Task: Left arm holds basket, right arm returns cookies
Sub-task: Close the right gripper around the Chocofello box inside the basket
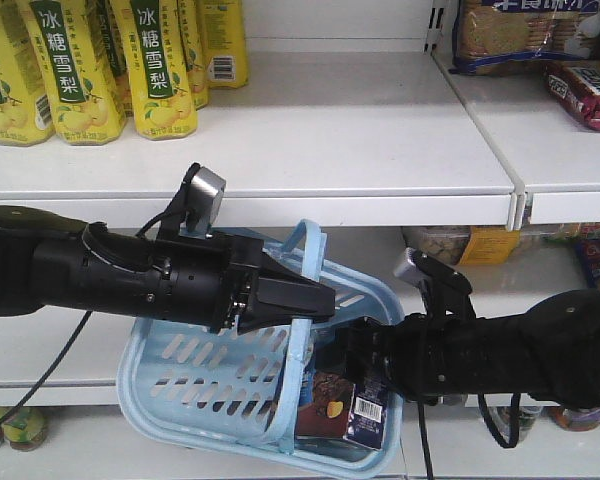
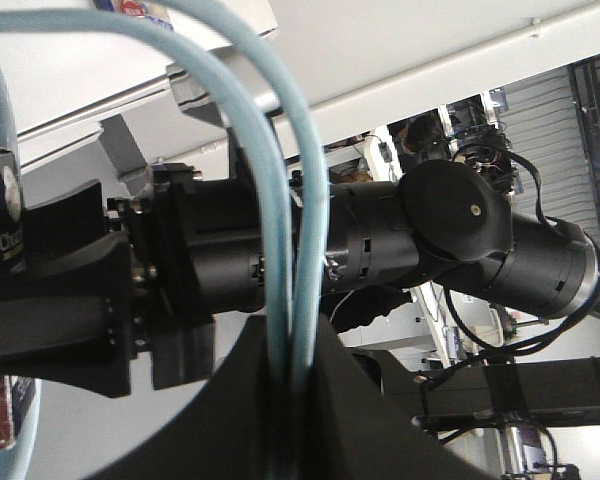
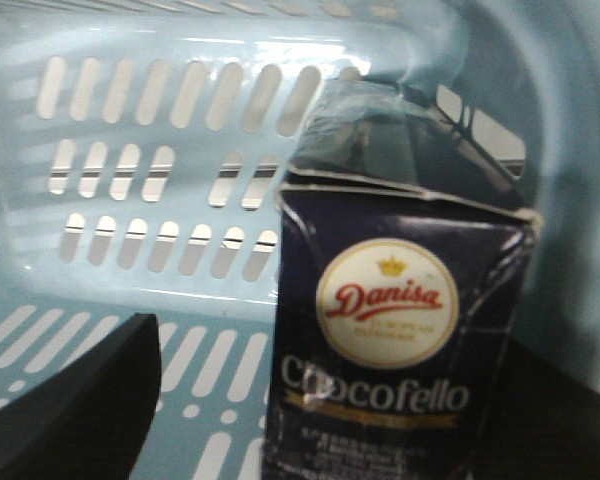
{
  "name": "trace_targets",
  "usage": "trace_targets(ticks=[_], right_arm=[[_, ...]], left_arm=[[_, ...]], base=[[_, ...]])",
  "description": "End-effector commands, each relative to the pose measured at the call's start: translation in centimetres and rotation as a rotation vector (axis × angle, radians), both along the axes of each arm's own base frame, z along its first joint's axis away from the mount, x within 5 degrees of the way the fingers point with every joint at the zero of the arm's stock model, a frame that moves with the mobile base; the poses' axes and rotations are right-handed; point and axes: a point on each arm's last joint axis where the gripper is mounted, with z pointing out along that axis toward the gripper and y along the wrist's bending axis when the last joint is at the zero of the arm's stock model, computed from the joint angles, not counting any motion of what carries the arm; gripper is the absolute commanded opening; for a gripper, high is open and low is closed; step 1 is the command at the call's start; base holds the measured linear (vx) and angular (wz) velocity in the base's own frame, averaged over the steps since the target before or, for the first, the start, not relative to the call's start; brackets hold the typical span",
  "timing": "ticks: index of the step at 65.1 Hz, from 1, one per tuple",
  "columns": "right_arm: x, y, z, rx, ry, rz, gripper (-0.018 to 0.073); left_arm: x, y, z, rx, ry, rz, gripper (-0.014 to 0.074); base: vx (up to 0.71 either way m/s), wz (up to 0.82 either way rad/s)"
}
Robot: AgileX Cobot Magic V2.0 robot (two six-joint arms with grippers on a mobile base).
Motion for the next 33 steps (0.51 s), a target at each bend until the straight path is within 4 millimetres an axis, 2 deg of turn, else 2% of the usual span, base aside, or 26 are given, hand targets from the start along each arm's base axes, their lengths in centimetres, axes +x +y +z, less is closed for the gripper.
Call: trace_targets(ticks=[1, 17, 33], right_arm=[[1.0, -0.3, 0.2, -0.046, -0.064, -0.033, 0.0531], [1.8, 0.2, -0.3, -0.037, -0.063, -0.012, 0.0468], [2.4, 0.2, -0.3, -0.04, -0.071, -0.037, 0.034]], left_arm=[[0.8, 0.3, 3.2, -0.172, 0.001, 0.104, -0.0006], [0.8, 0.3, 3.2, -0.172, 0.001, 0.104, -0.0006], [0.8, 0.3, 3.2, -0.172, 0.001, 0.104, -0.0006]], base=[[0.0, 0.0], [0.0, 0.0], [0.0, 0.0]])
